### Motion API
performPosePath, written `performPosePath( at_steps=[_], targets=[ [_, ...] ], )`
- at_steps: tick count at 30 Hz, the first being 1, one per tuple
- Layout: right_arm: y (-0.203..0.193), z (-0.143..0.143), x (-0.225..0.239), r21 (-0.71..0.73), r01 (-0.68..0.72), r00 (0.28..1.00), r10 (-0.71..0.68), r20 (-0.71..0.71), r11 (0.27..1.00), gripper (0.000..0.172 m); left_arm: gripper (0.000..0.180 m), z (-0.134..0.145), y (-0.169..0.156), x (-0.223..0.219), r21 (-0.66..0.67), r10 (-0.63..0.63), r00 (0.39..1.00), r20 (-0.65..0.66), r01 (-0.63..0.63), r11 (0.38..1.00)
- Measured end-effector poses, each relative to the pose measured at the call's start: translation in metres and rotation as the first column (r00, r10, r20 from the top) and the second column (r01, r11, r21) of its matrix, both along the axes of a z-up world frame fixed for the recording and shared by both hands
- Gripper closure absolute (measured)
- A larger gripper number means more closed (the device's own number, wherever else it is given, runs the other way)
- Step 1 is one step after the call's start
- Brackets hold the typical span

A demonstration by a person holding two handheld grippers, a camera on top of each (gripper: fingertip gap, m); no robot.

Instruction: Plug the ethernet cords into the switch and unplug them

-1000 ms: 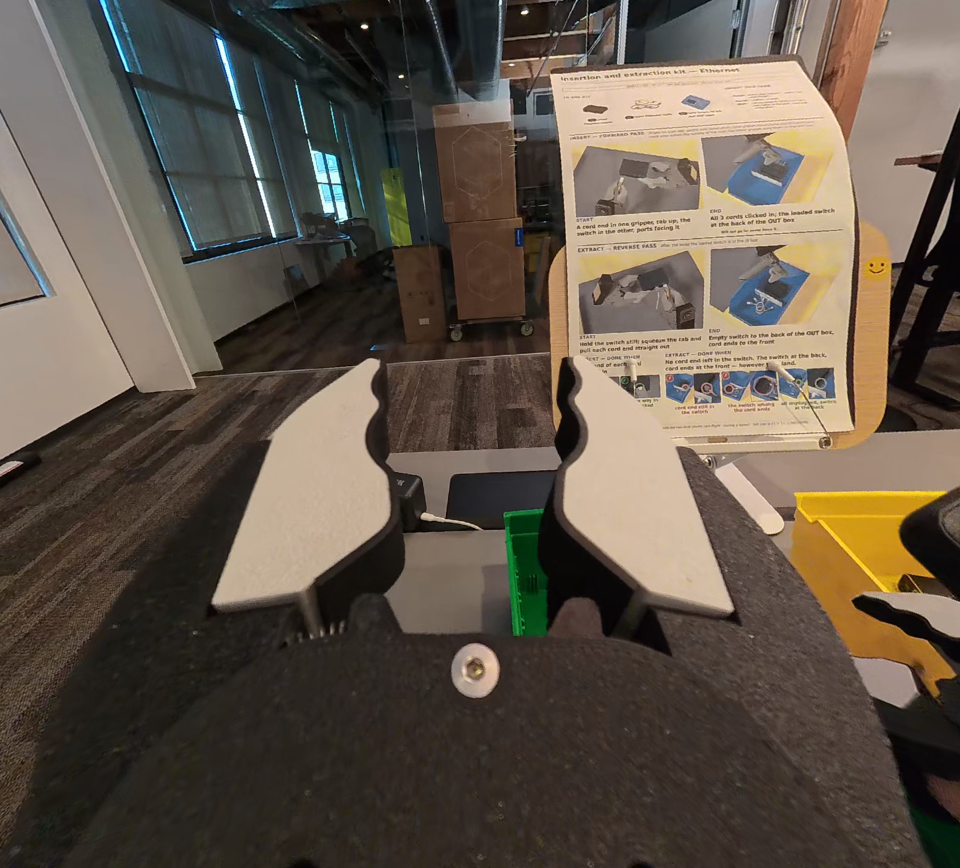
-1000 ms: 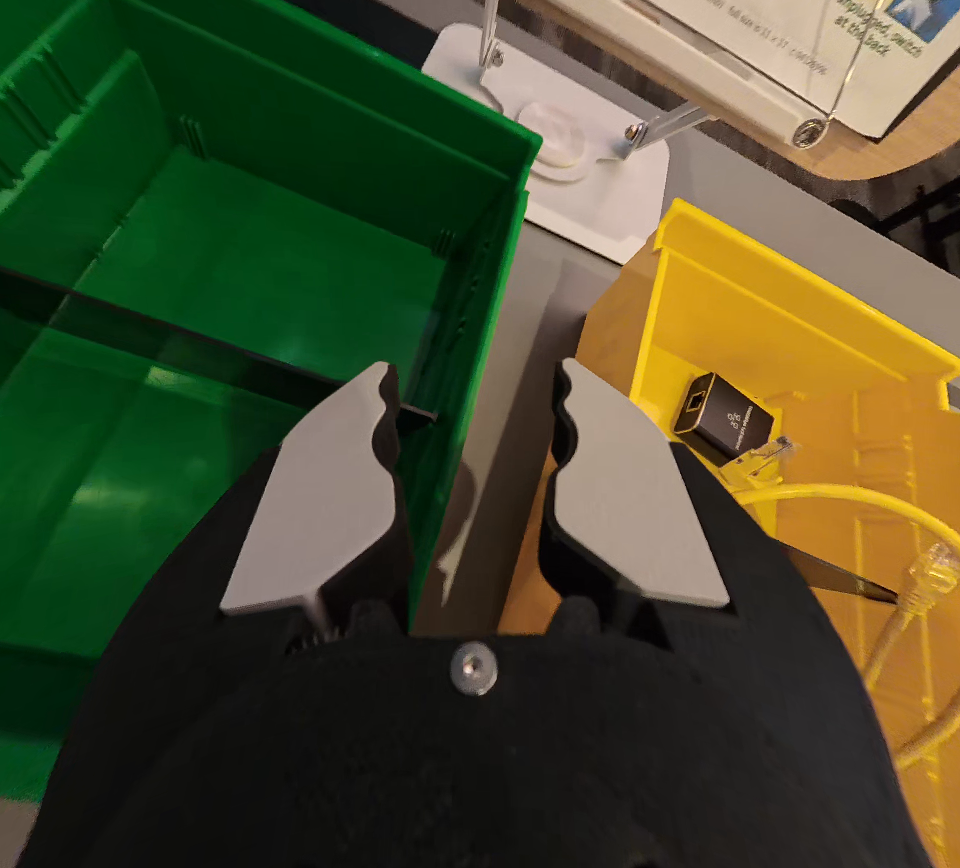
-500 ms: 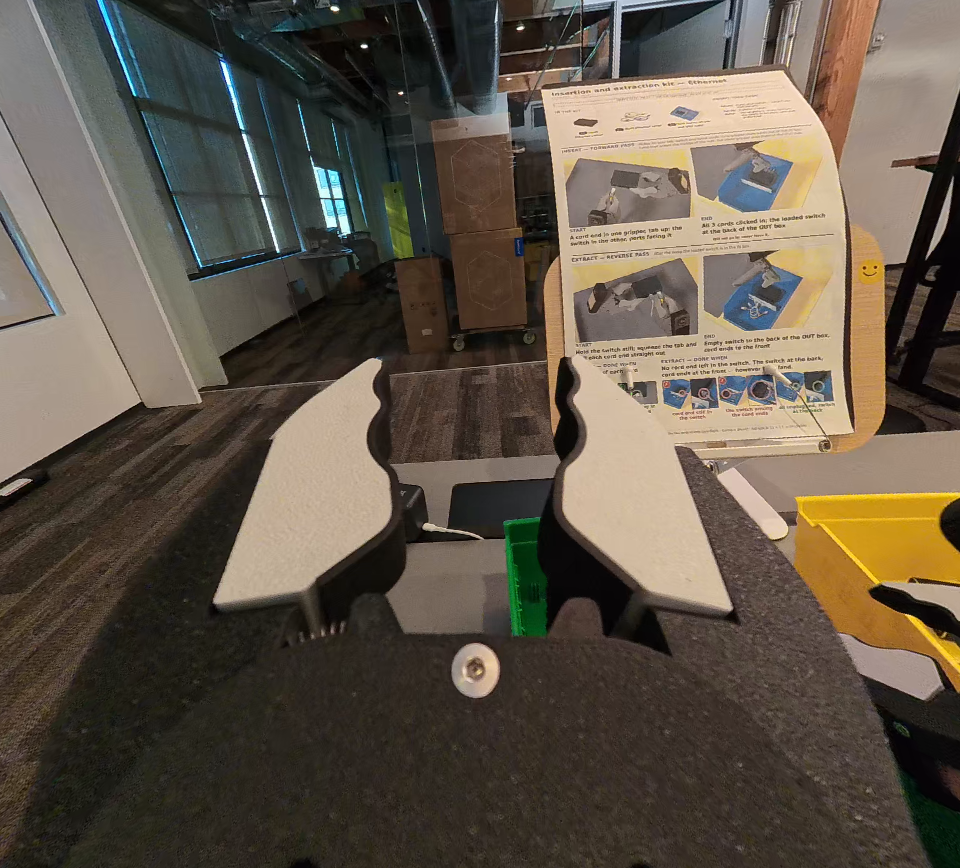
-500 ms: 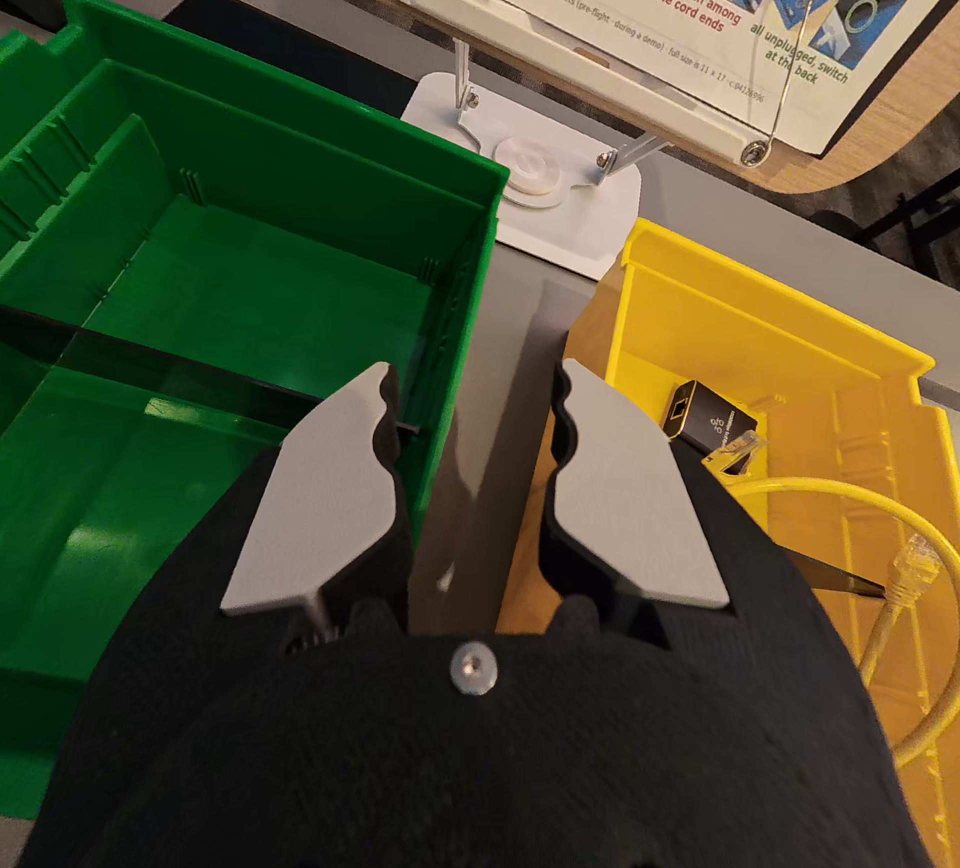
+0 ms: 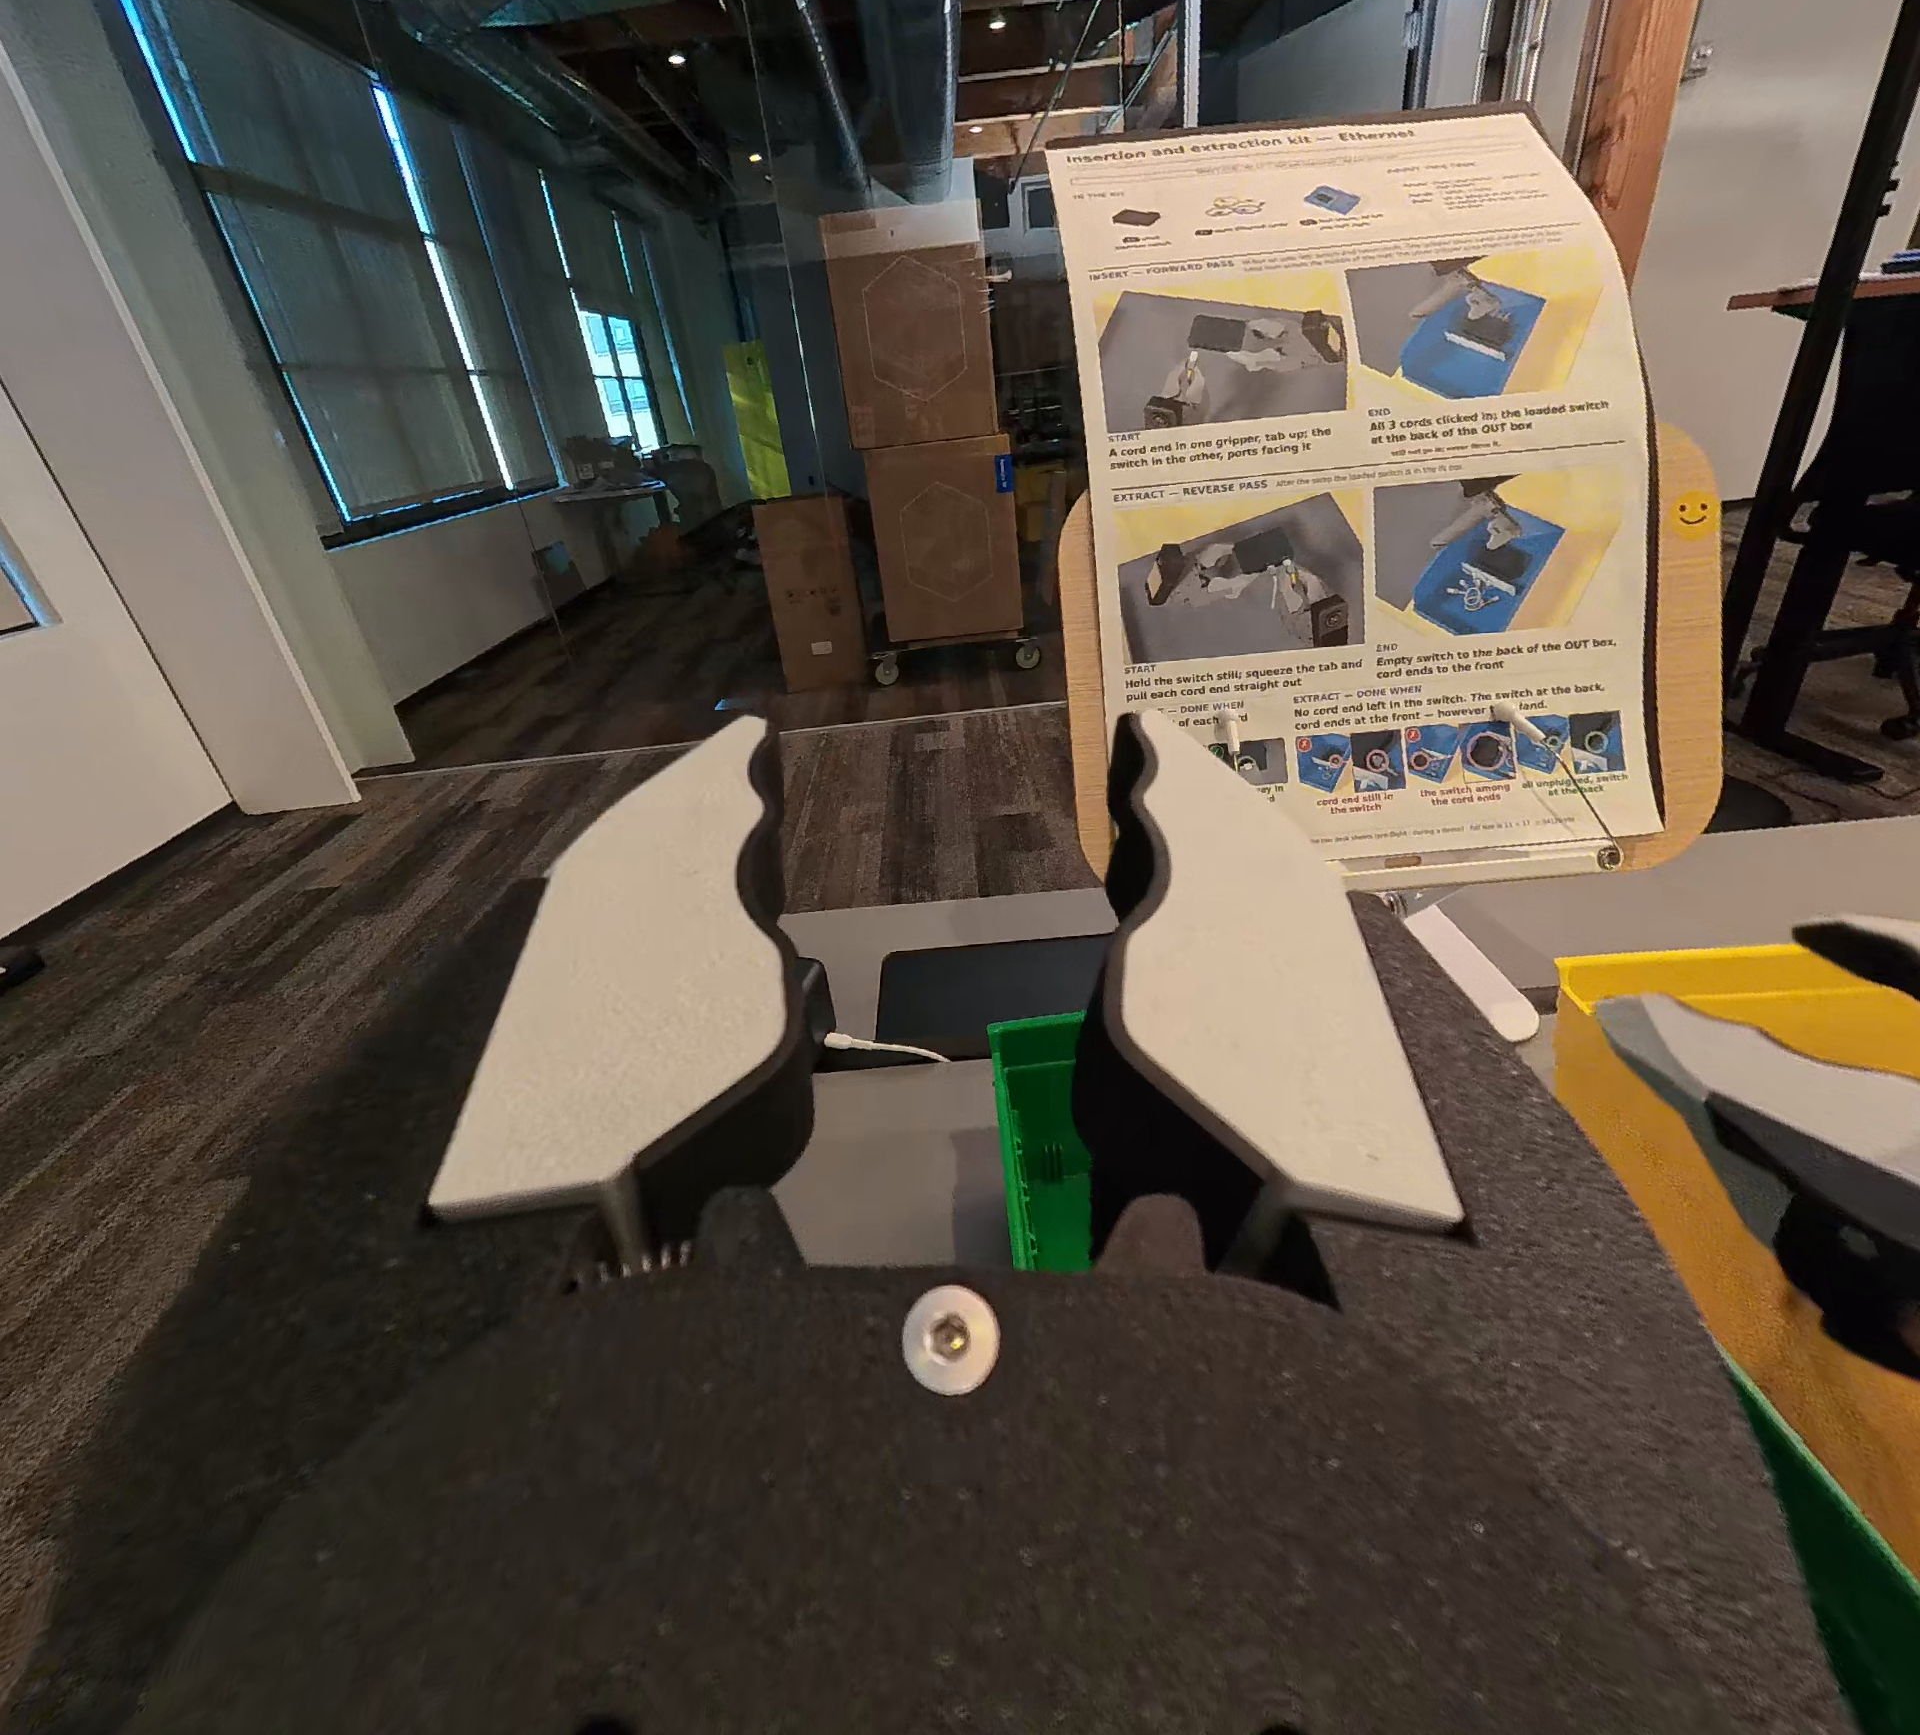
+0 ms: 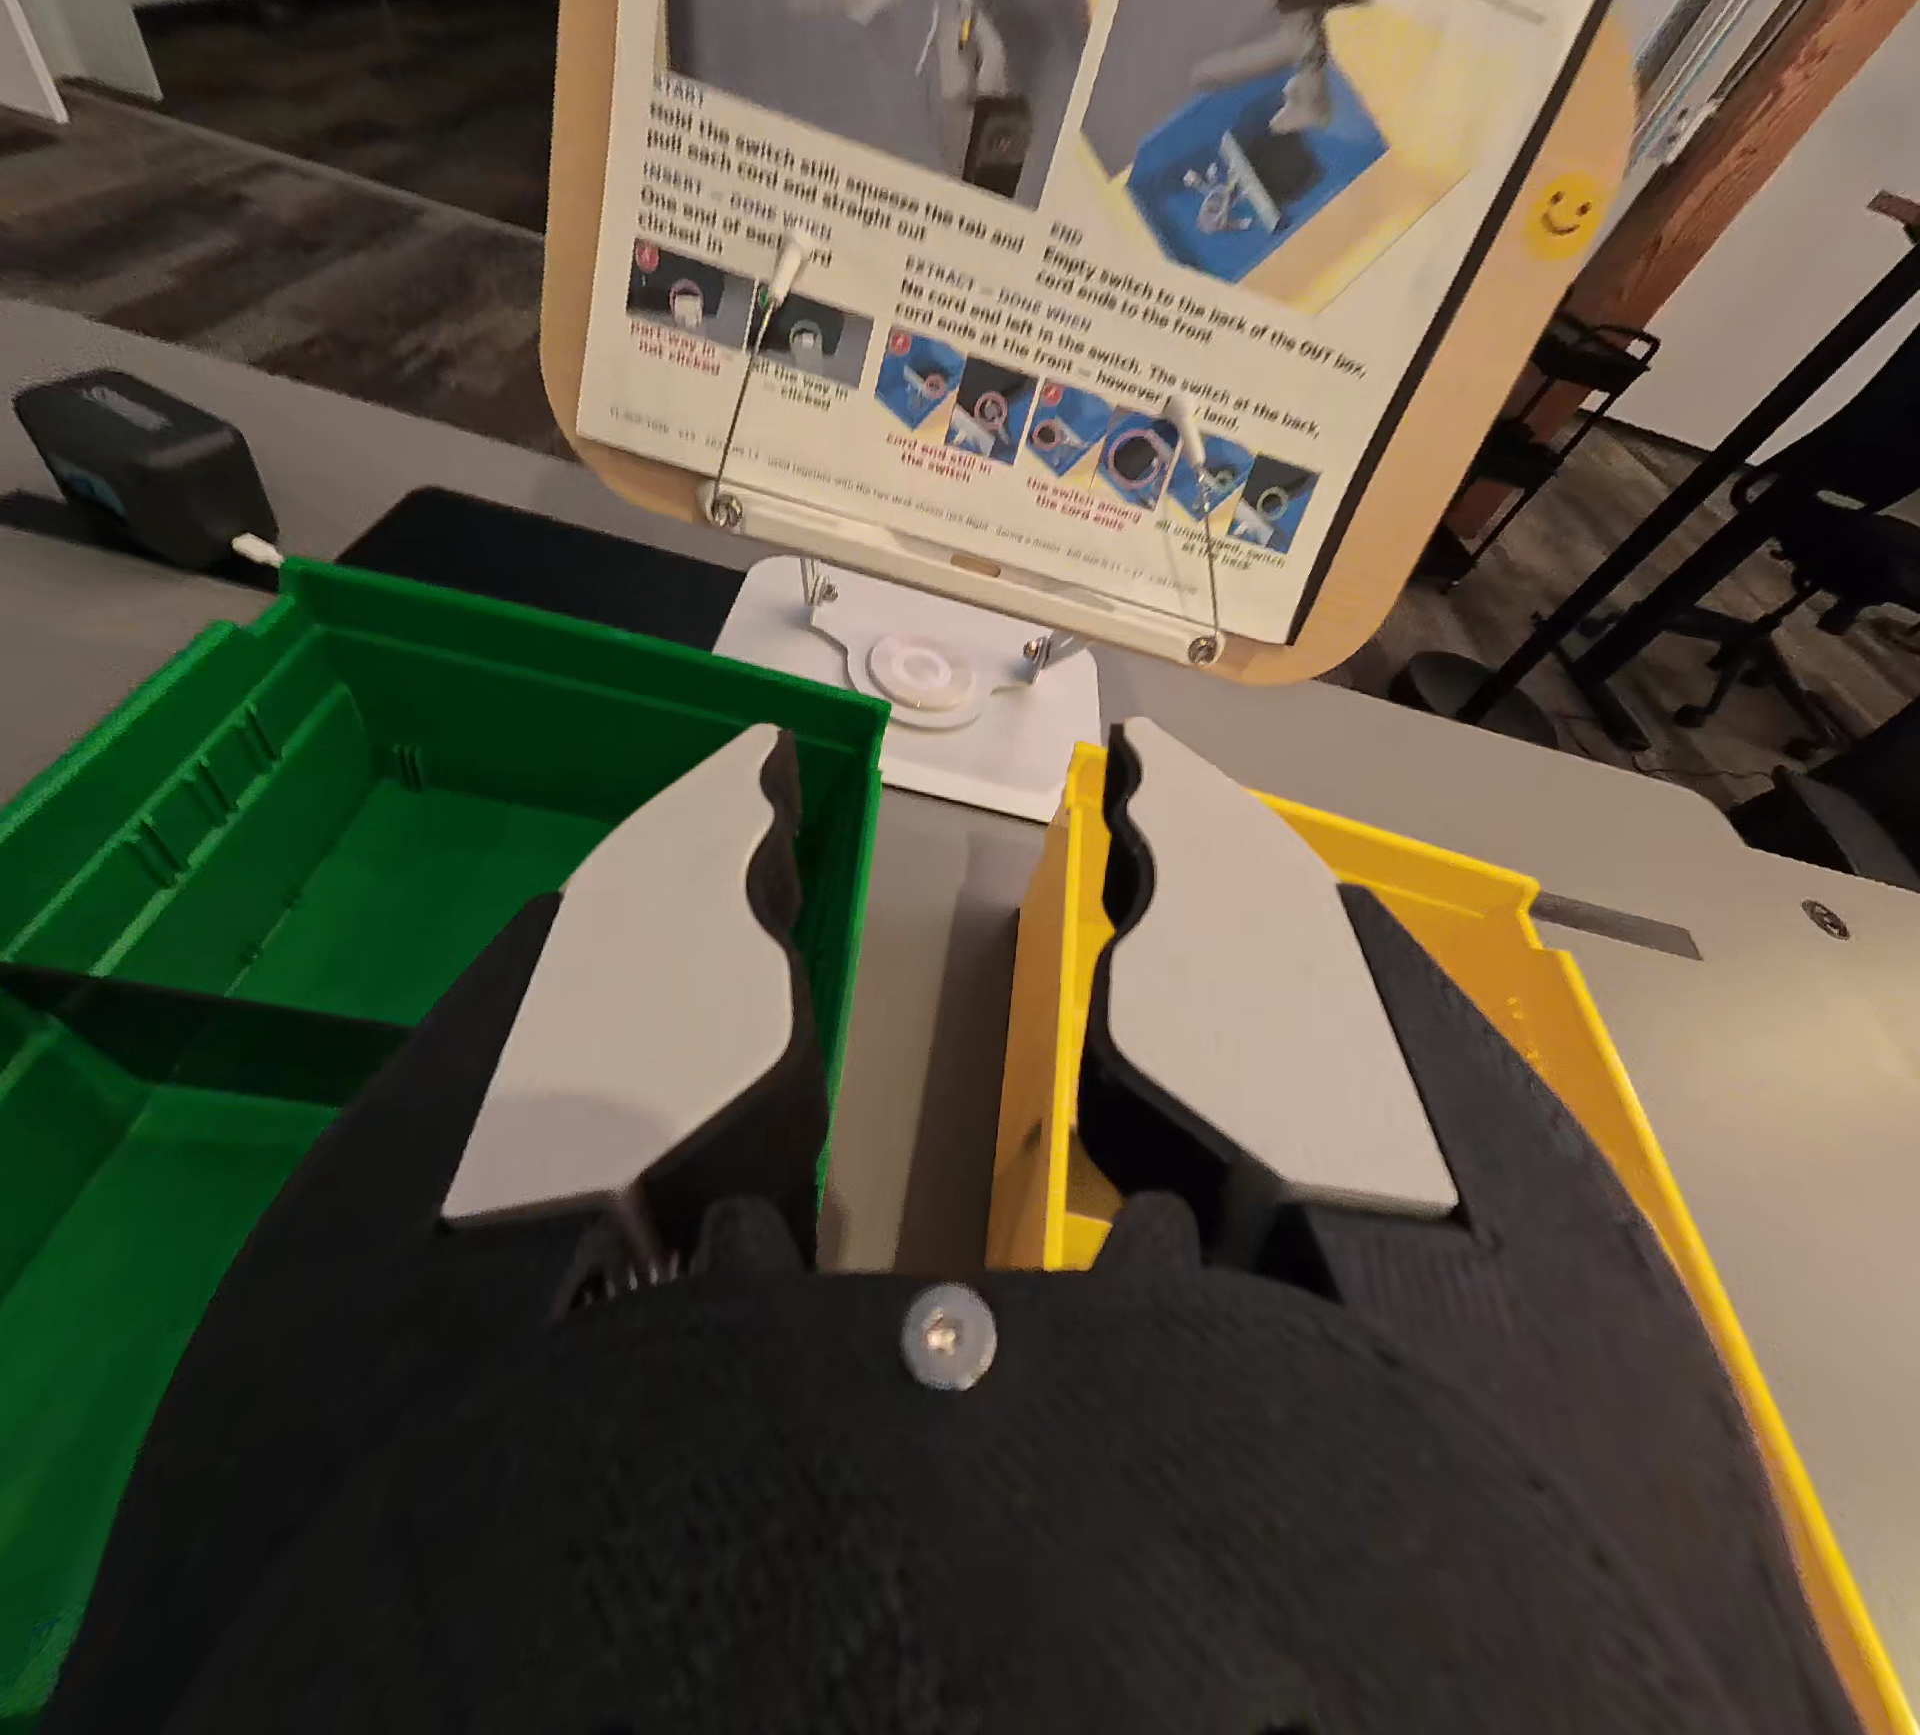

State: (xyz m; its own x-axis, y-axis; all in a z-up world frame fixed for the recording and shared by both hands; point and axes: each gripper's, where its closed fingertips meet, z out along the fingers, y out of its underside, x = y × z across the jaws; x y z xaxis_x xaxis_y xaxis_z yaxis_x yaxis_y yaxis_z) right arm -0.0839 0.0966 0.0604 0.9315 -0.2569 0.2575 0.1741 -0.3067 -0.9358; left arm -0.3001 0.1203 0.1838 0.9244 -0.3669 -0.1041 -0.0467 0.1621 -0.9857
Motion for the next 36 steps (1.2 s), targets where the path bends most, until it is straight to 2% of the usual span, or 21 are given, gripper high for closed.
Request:
performPosePath(
  at_steps=[4,14,19,21,23,25,27,31,34,36],
  targets=[
    [-0.003,0.011,0.003,0.03,0.011,1.0,-0.011,0.008,0.999,0.114,0.121,0.001,0.0,-0.001,-0.001,-0.007,1.0,0.007,0.007,1.0],
    [-0.004,0.007,0.002,0.024,0.014,0.998,-0.015,0.064,1.0,0.114,0.122,0.005,-0.005,0.002,0.021,-0.026,1.0,0.015,0.026,0.999],
    [-0.003,-0.011,0.003,-0.029,0.012,0.999,-0.01,0.053,1.0,0.113,0.12,0.006,-0.005,0.004,0.027,-0.031,0.999,0.026,0.03,0.999],
    [0.001,-0.037,-0.01,-0.134,-0.088,0.996,0.083,-0.041,0.987,0.118,0.12,0.007,-0.006,0.005,0.033,-0.039,0.998,0.048,0.037,0.999],
    [-0.001,-0.074,-0.027,-0.291,-0.223,0.961,0.159,-0.228,0.93,0.118,0.12,0.008,-0.006,0.005,0.04,-0.04,0.998,0.056,0.038,0.999],
    [-0.009,-0.105,-0.022,-0.471,-0.242,0.954,0.119,-0.276,0.848,0.114,0.12,0.006,-0.004,0.006,0.039,-0.031,0.999,0.045,0.029,0.999],
    [-0.016,-0.121,-0.017,-0.549,-0.244,0.952,0.088,-0.294,0.799,0.112,0.12,0.005,-0.003,0.007,0.033,-0.032,0.999,0.039,0.031,0.999],
    [-0.031,-0.15,-0.033,-0.645,-0.346,0.898,0.042,-0.437,0.681,0.112,0.119,0.002,-0.002,0.013,0.019,-0.057,0.997,0.05,0.057,0.998],
    [-0.037,-0.171,-0.041,-0.701,-0.377,0.883,0.006,-0.469,0.605,0.12,0.119,0.001,-0.004,0.02,0.013,-0.084,0.995,0.051,0.083,0.996],
    [-0.036,-0.178,-0.034,-0.736,-0.339,0.908,0.0,-0.418,0.586,0.142,0.119,0.001,-0.005,0.023,0.017,-0.085,0.996,0.036,0.084,0.996]
  ],
)
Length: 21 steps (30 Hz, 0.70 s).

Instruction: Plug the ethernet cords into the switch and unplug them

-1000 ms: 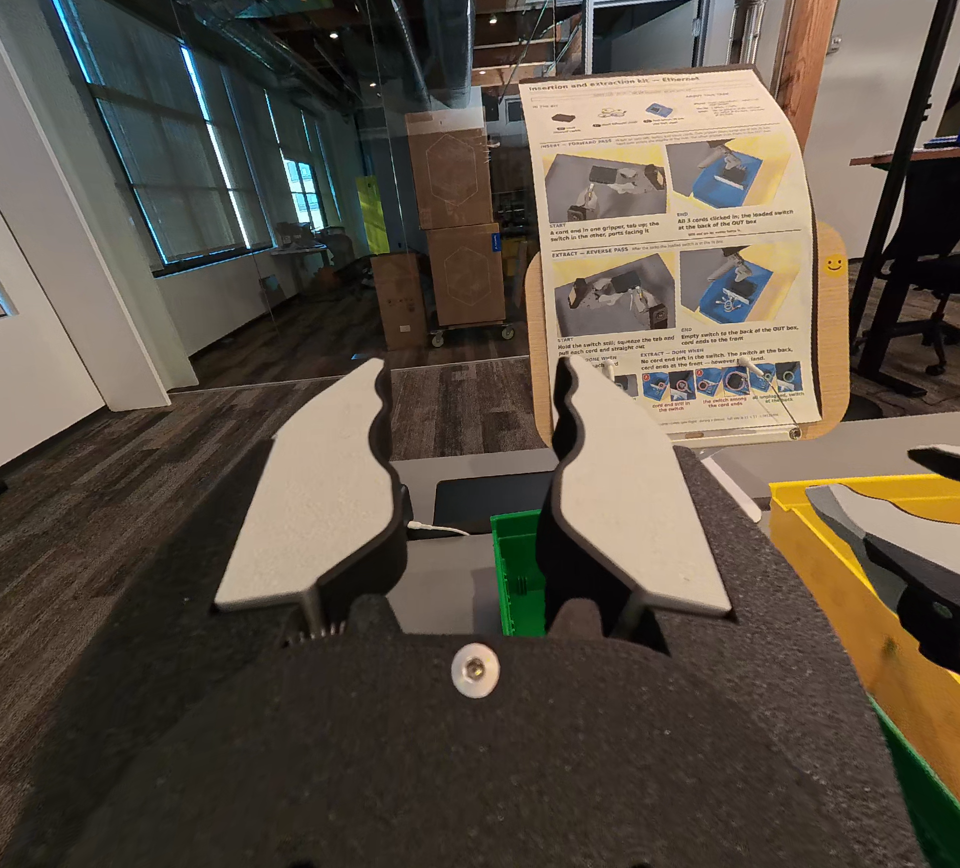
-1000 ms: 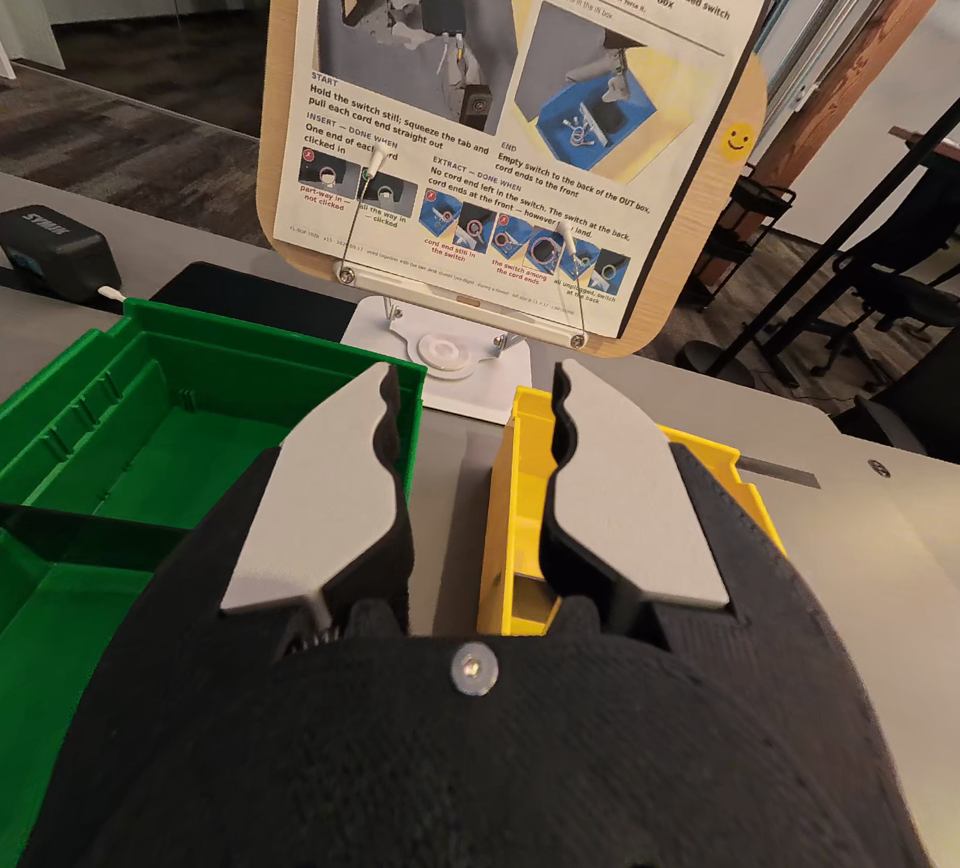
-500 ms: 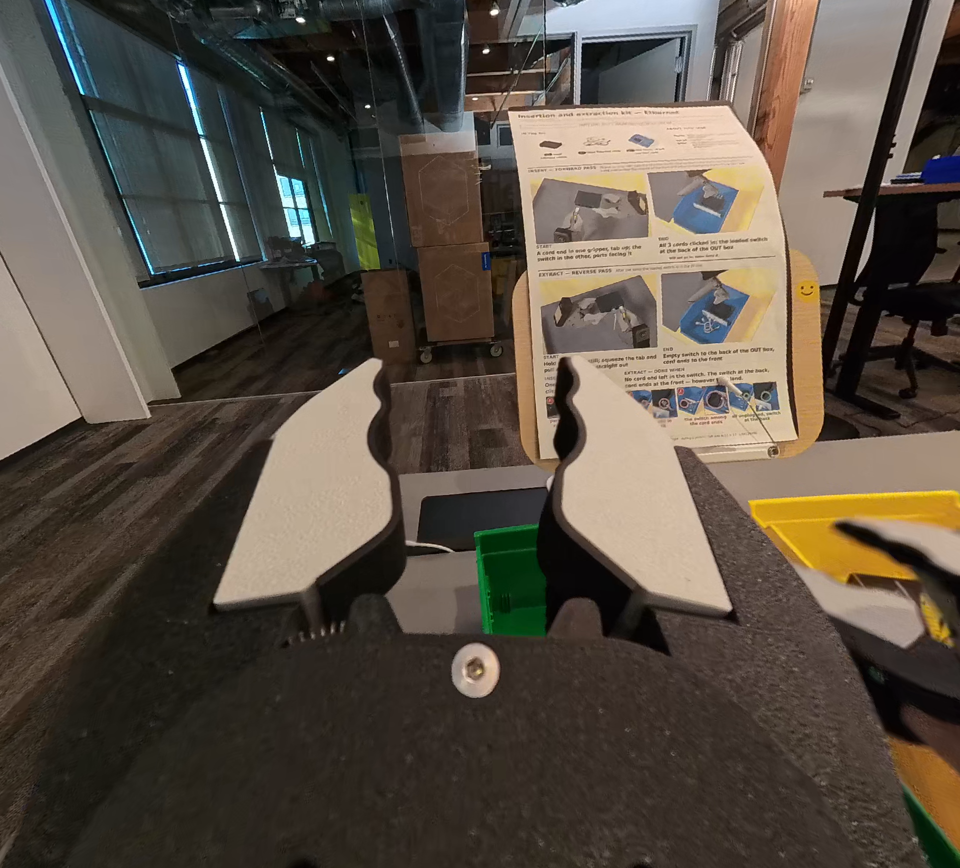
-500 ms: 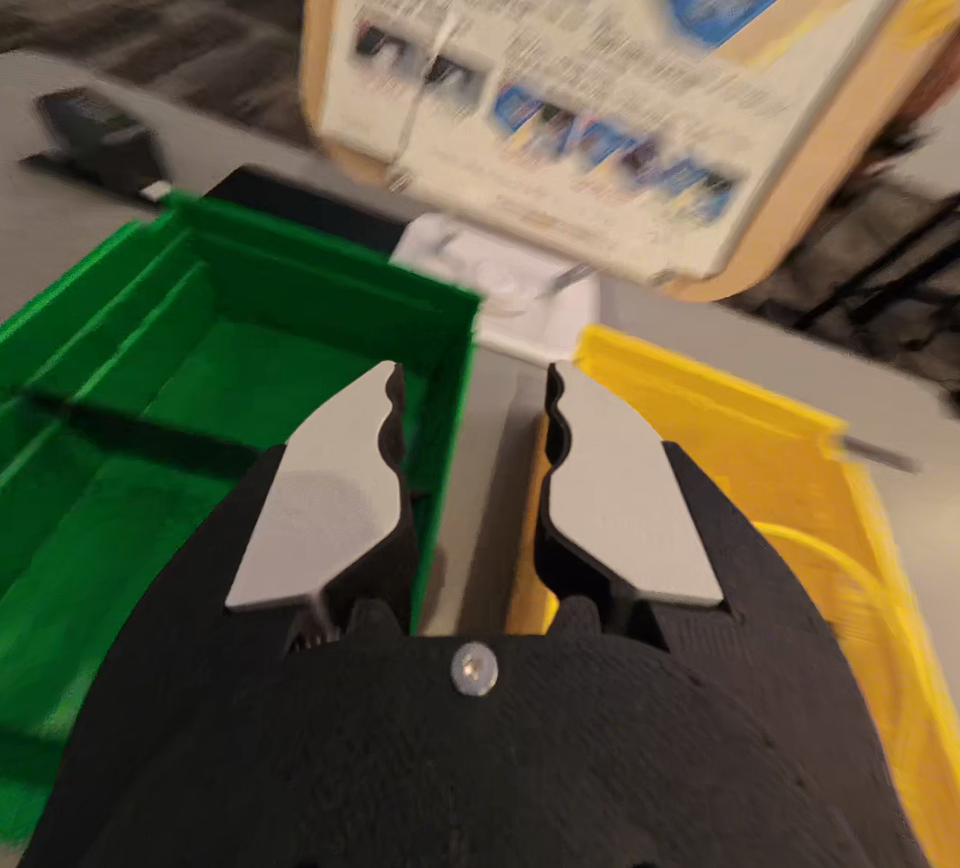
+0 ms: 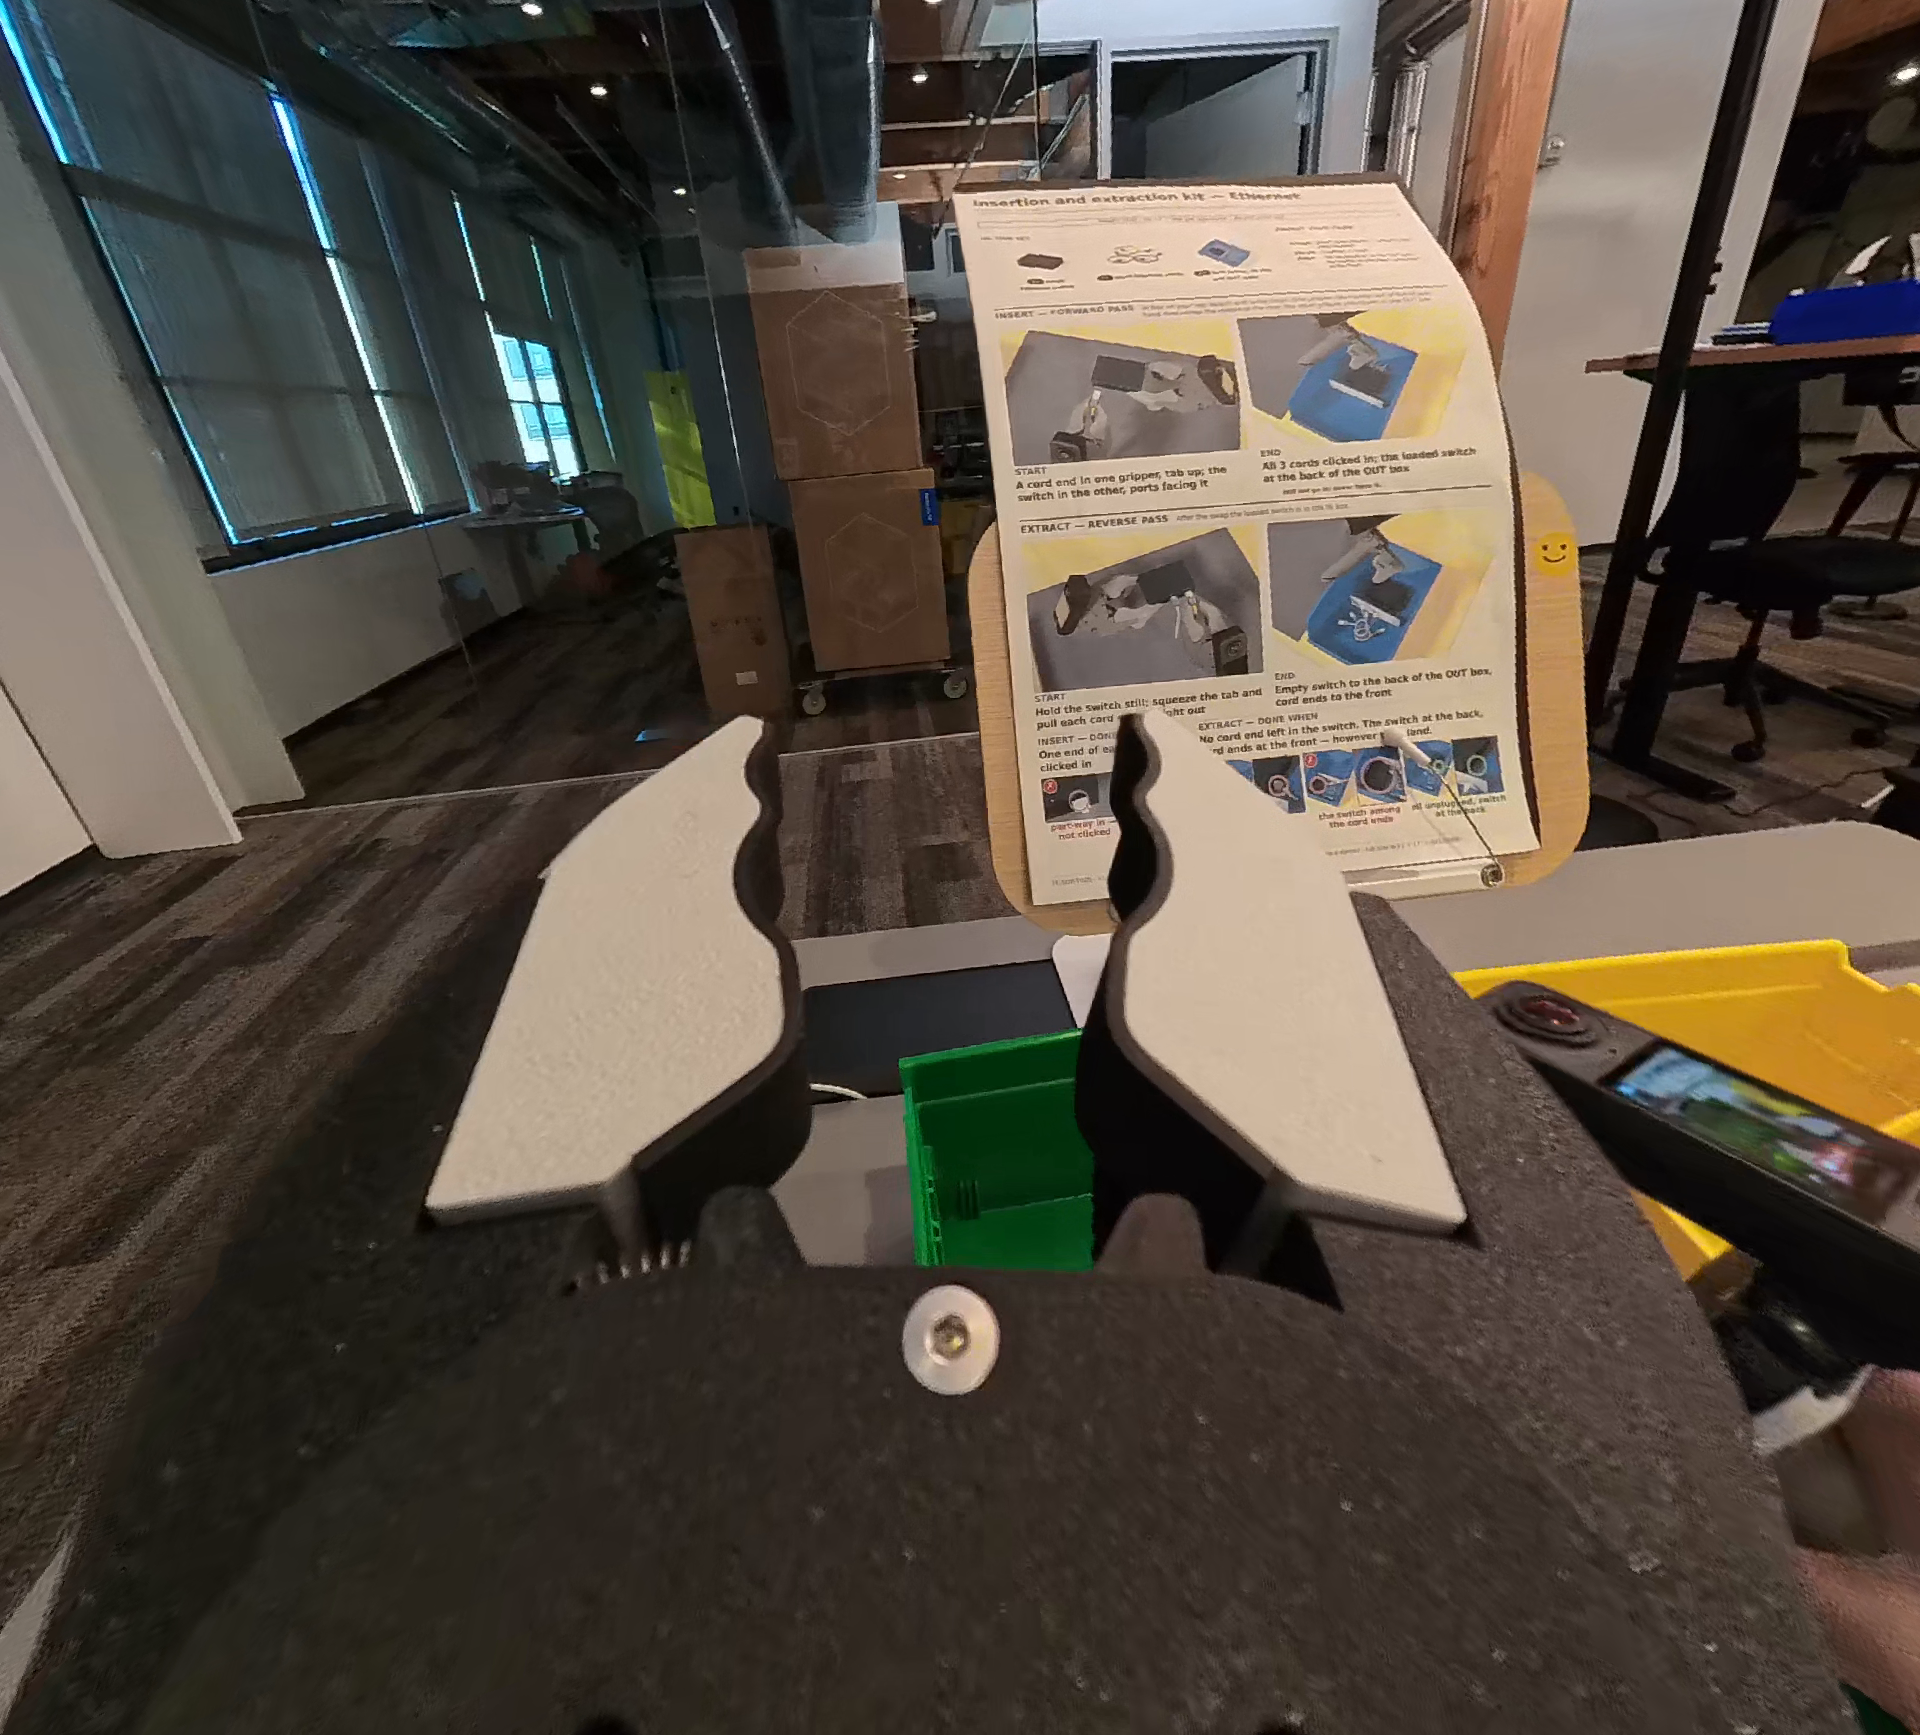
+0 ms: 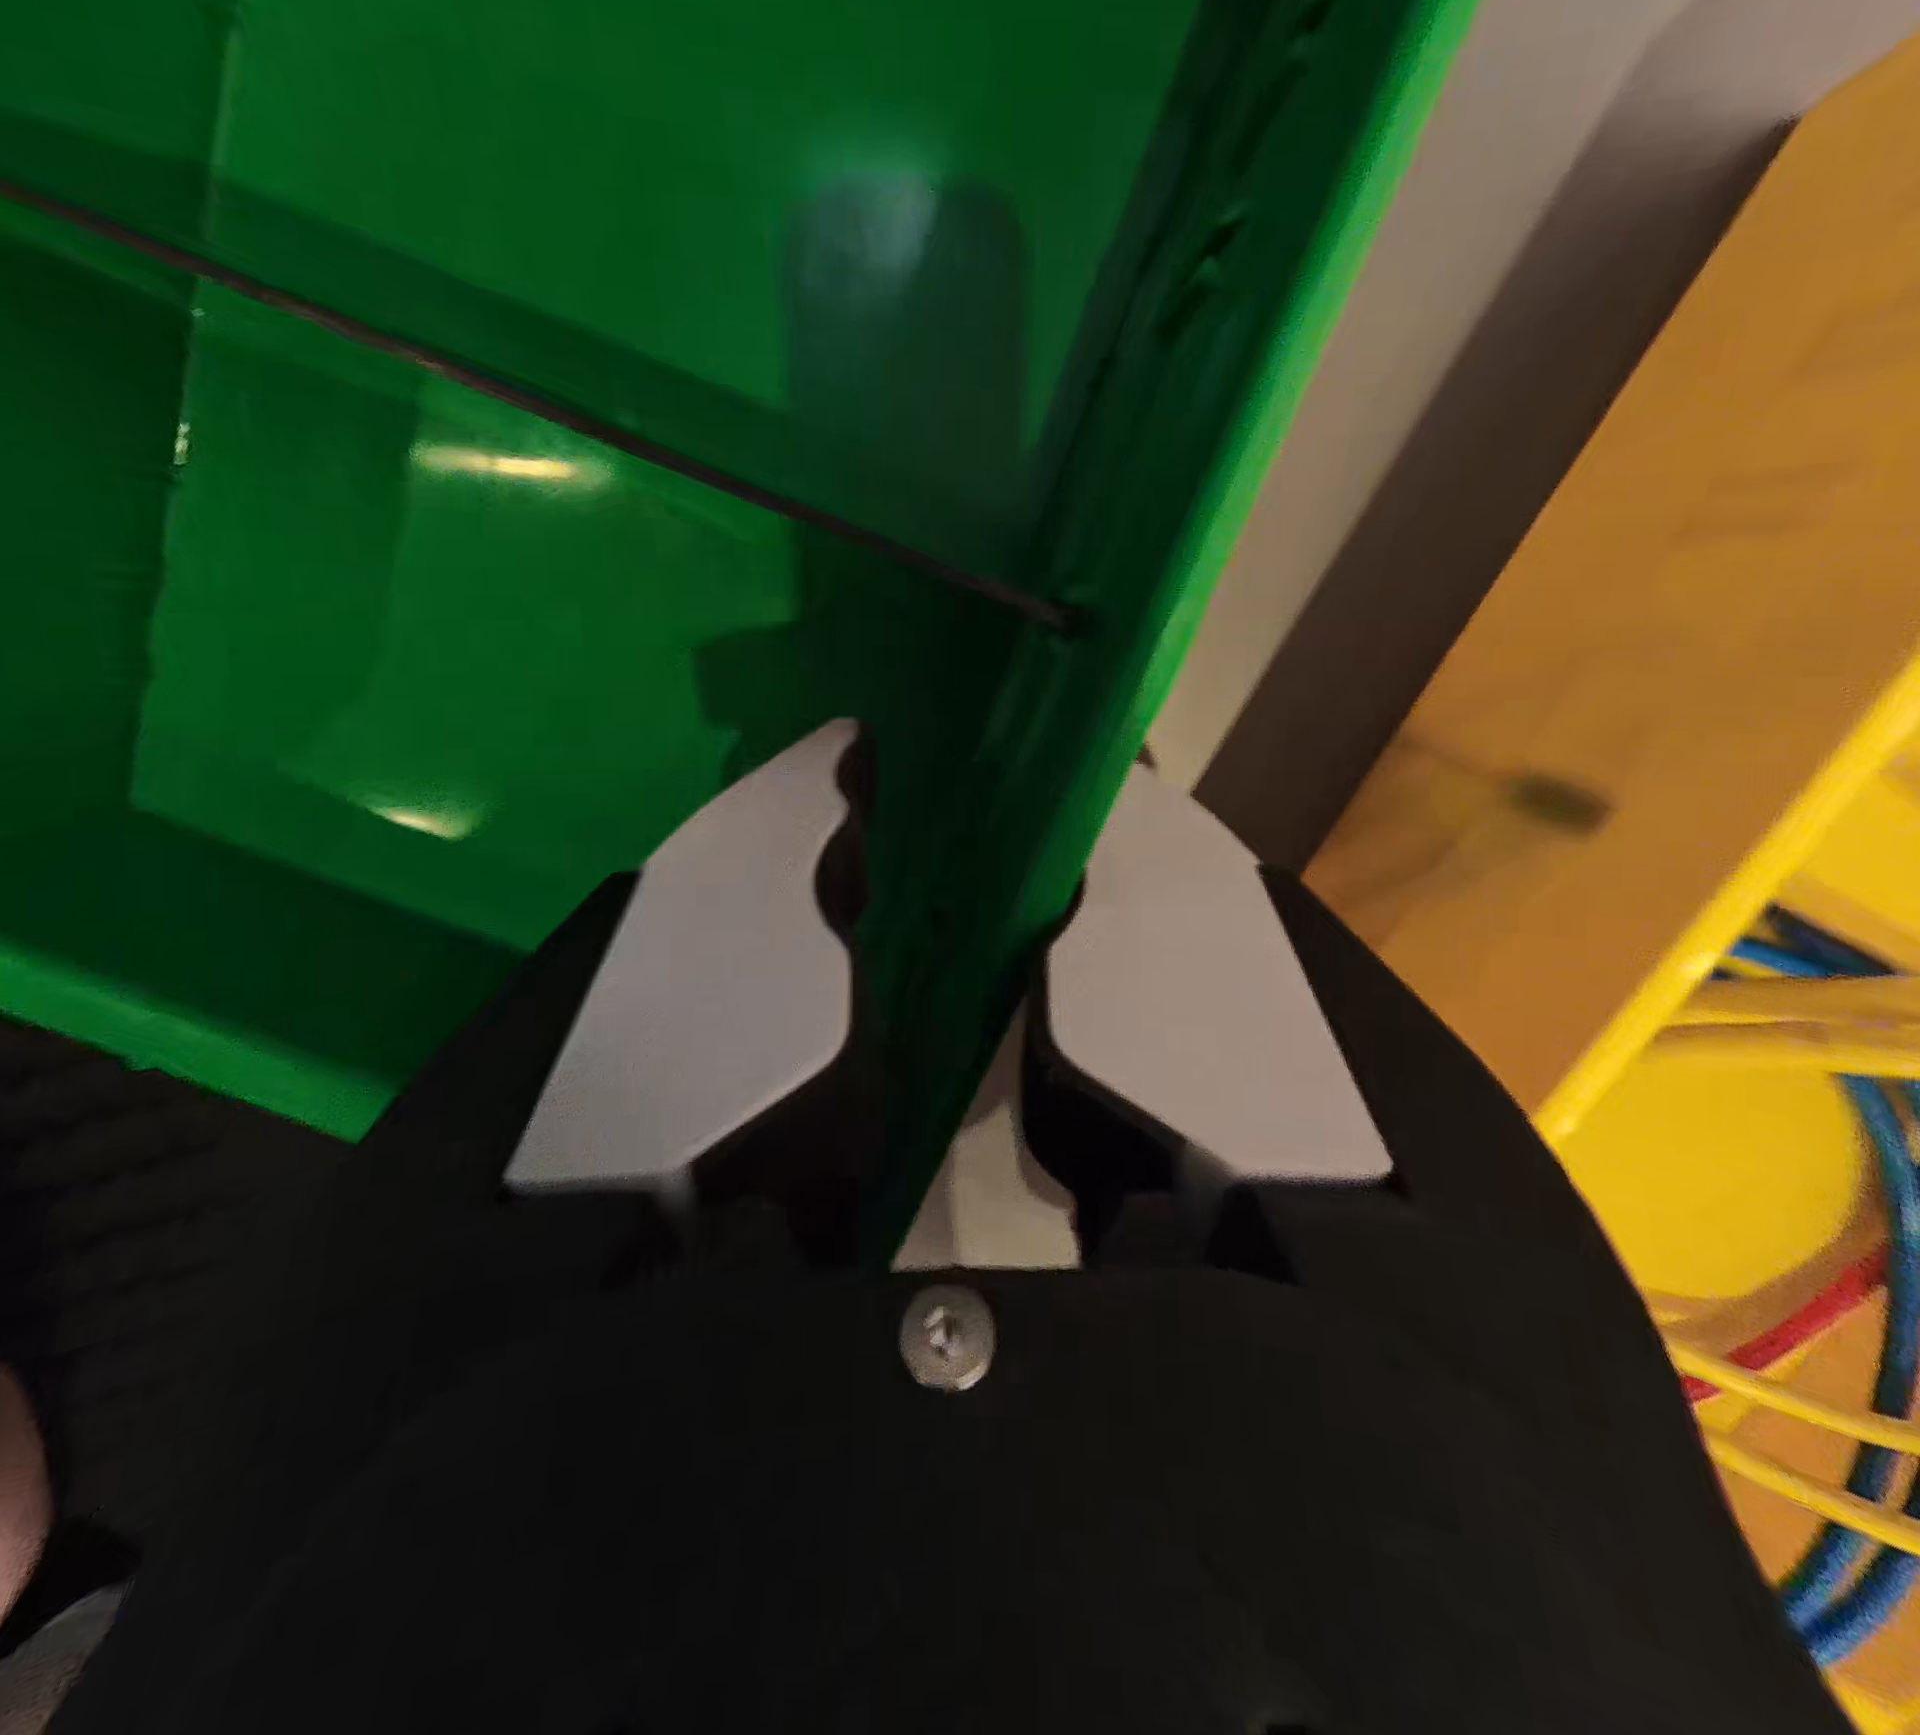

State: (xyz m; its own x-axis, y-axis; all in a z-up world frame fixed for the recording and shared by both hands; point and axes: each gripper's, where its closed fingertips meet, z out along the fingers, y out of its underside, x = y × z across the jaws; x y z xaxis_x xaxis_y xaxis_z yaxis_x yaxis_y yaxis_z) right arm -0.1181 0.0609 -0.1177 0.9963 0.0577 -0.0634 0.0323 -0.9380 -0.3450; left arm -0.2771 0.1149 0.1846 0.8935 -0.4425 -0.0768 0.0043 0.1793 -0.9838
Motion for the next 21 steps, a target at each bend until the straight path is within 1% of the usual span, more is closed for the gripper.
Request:
performPosePath(
  at_steps=[1,4,7,9,10,12,14,21],
  targets=[
    [0.004,0.0,0.004,0.009,-0.005,1.0,0.005,0.028,1.0,0.151,0.12,0.0,-0.001,0.002,0.002,-0.005,1.0,-0.003,0.005,1.0],
    [0.009,-0.003,0.01,-0.022,0.03,0.999,-0.029,0.016,0.999,0.159,0.12,0.0,-0.004,0.008,-0.001,-0.03,1.0,-0.002,0.03,1.0],
    [0.014,-0.006,0.014,-0.052,0.058,0.998,-0.057,0.012,0.997,0.156,0.12,-0.003,-0.004,0.013,-0.012,-0.04,0.999,-0.019,0.04,0.999],
    [0.014,-0.009,0.012,-0.094,0.052,0.998,-0.053,-0.015,0.994,0.159,0.119,-0.005,-0.004,0.016,-0.022,-0.046,0.998,-0.034,0.045,0.999],
    [0.011,-0.012,0.011,-0.136,0.046,0.998,-0.051,-0.037,0.99,0.159,0.119,-0.006,-0.004,0.017,-0.026,-0.05,0.998,-0.039,0.049,0.998],
    [-0.002,-0.02,0.005,-0.265,0.012,0.996,-0.035,-0.082,0.964,0.157,0.119,-0.007,-0.005,0.019,-0.026,-0.056,0.997,-0.044,0.055,0.998],
    [0.001,-0.02,0.004,-0.265,-0.007,0.997,-0.014,-0.077,0.964,0.164,0.12,-0.005,-0.007,0.02,-0.021,-0.06,0.997,-0.042,0.059,0.998],
    [0.001,-0.016,0.009,-0.292,-0.002,0.997,-0.023,-0.08,0.957,0.165,0.12,-0.005,-0.012,0.029,-0.017,-0.084,0.995,-0.057,0.083,0.996]
  ],
)
